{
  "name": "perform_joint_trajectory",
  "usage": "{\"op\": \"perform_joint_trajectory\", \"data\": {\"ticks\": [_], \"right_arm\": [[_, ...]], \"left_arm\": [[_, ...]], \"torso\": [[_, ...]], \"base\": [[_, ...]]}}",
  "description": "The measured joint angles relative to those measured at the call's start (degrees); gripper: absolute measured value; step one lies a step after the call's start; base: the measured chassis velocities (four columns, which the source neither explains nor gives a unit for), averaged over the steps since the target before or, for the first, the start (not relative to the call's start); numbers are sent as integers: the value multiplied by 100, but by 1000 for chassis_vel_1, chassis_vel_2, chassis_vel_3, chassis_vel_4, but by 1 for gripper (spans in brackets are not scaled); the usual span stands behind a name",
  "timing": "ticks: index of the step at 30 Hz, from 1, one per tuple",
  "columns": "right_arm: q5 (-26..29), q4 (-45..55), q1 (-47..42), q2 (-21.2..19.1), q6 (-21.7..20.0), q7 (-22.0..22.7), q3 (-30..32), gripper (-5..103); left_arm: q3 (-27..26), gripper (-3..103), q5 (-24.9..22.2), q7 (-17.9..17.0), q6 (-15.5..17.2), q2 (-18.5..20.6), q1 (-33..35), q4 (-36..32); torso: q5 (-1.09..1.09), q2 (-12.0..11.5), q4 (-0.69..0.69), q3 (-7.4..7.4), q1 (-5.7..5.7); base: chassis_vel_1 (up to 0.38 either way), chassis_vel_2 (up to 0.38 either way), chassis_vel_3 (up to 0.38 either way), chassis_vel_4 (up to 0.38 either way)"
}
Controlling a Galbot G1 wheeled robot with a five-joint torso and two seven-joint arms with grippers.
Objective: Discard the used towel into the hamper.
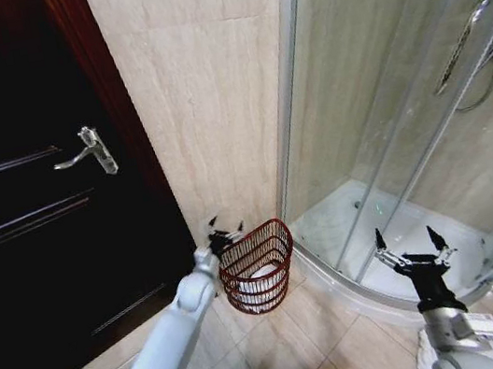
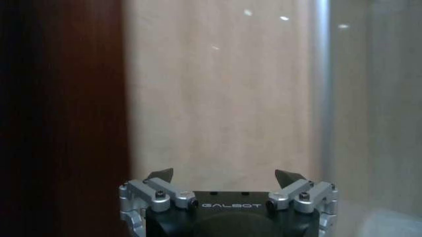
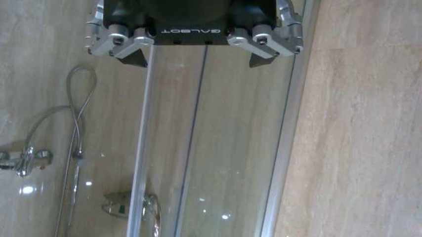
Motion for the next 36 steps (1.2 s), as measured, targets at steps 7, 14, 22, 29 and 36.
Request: {"op": "perform_joint_trajectory", "data": {"ticks": [7,14,22,29,36], "right_arm": [[-139,94,-103,0,30,5,-16,100],[-373,68,-132,0,151,-75,-165,100],[-430,71,-62,0,62,-153,-195,100],[-395,-43,-67,0,61,-177,-106,100],[-251,-140,-91,0,121,-178,-34,100]], "left_arm": [[-1163,100,80,-327,-526,-142,831,-320],[-1743,100,-329,-520,-748,4,1470,-639],[-1917,100,-823,-271,-380,77,1643,-974],[-2052,100,-944,213,-285,251,1715,-1071],[-2157,100,-1158,358,-165,354,1858,-1198]], "torso": [[0,0,-3,0,0],[-1,1,-3,1,0],[1,1,-2,1,1],[1,0,-2,1,1],[1,1,-2,1,1]], "base": [[0,0,0,0],[0,0,0,0],[0,0,0,0],[0,0,0,0],[0,0,0,0]]}}
